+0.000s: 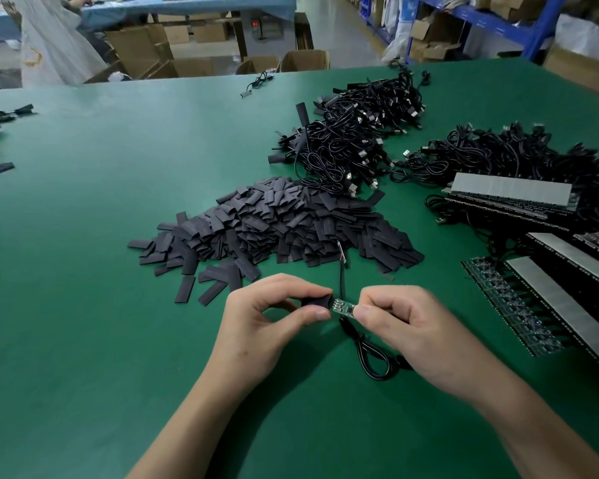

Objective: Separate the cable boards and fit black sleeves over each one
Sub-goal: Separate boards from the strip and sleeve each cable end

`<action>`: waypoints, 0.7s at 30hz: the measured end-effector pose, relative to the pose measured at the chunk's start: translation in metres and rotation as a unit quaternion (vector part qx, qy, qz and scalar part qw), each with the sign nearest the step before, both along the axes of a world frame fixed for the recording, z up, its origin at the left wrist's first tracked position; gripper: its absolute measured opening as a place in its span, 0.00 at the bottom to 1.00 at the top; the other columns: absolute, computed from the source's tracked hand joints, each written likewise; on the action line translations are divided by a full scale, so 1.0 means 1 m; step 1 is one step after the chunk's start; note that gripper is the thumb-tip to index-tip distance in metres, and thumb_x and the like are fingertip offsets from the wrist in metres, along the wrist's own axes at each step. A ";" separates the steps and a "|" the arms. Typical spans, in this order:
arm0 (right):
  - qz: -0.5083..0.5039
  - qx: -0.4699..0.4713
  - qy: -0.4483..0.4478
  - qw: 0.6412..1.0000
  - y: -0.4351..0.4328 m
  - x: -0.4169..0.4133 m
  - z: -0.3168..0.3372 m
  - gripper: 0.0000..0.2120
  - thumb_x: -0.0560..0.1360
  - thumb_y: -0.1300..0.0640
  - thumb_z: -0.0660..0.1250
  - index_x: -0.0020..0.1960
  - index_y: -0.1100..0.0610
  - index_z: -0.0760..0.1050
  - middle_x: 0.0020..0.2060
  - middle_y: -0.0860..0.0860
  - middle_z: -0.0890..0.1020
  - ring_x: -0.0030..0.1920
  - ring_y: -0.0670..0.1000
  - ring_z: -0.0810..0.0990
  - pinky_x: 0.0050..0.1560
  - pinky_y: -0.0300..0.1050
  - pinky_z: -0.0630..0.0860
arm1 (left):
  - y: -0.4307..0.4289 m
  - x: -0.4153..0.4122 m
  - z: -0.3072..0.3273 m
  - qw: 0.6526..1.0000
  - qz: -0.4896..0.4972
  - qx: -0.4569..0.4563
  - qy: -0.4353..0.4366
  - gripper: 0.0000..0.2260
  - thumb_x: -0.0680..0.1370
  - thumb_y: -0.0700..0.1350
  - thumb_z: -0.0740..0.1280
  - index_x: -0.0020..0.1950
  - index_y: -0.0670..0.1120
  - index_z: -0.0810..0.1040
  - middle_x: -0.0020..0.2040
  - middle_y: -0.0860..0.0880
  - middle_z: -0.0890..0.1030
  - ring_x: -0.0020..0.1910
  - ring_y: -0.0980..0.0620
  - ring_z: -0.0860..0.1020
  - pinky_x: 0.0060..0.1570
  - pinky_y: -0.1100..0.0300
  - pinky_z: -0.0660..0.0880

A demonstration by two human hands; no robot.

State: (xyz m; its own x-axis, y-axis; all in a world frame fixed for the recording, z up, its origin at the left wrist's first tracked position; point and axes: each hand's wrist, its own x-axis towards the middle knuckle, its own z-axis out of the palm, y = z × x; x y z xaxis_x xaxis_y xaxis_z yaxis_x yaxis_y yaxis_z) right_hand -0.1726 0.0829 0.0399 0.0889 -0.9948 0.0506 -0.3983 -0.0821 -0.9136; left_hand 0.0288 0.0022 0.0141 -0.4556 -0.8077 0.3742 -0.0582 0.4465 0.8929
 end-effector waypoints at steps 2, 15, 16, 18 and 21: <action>0.004 0.007 0.003 1.000 0.000 -0.001 -0.001 0.20 0.76 0.39 0.61 0.35 0.52 0.66 0.28 0.43 0.63 0.30 0.46 0.61 0.32 0.47 0.59 | 0.000 0.000 0.000 1.000 -0.003 -0.005 -0.006 0.07 0.72 0.51 0.75 0.49 0.54 0.87 0.46 0.56 0.86 0.46 0.53 0.83 0.48 0.66 0.76; 0.010 0.042 0.099 0.994 0.003 -0.004 -0.005 0.20 0.82 0.49 0.66 0.33 0.51 0.67 0.26 0.43 0.66 0.29 0.44 0.62 0.30 0.40 0.59 | -0.004 0.009 -0.001 0.985 -0.033 -0.096 -0.142 0.08 0.73 0.48 0.78 0.51 0.50 0.88 0.46 0.57 0.85 0.46 0.56 0.84 0.48 0.57 0.79; 0.012 0.046 0.106 0.993 0.003 -0.004 -0.005 0.20 0.81 0.49 0.66 0.33 0.52 0.67 0.26 0.43 0.65 0.29 0.44 0.62 0.30 0.39 0.59 | -0.004 0.009 -0.001 0.982 -0.036 -0.102 -0.154 0.08 0.73 0.48 0.78 0.51 0.50 0.88 0.46 0.57 0.85 0.47 0.57 0.84 0.49 0.55 0.79; 0.014 0.055 0.119 0.991 0.004 -0.003 -0.004 0.19 0.81 0.49 0.66 0.33 0.53 0.67 0.26 0.44 0.66 0.28 0.44 0.61 0.30 0.39 0.59 | -0.004 0.009 -0.001 0.979 -0.044 -0.109 -0.169 0.08 0.73 0.49 0.79 0.51 0.50 0.88 0.46 0.58 0.85 0.47 0.58 0.83 0.50 0.55 0.80; 0.007 0.058 0.125 0.990 0.004 -0.003 -0.003 0.20 0.81 0.48 0.65 0.33 0.51 0.67 0.25 0.43 0.66 0.28 0.44 0.61 0.29 0.39 0.60 | -0.004 0.009 -0.001 0.978 -0.054 -0.102 -0.173 0.09 0.73 0.51 0.78 0.52 0.51 0.88 0.46 0.58 0.85 0.47 0.58 0.83 0.50 0.57 0.79</action>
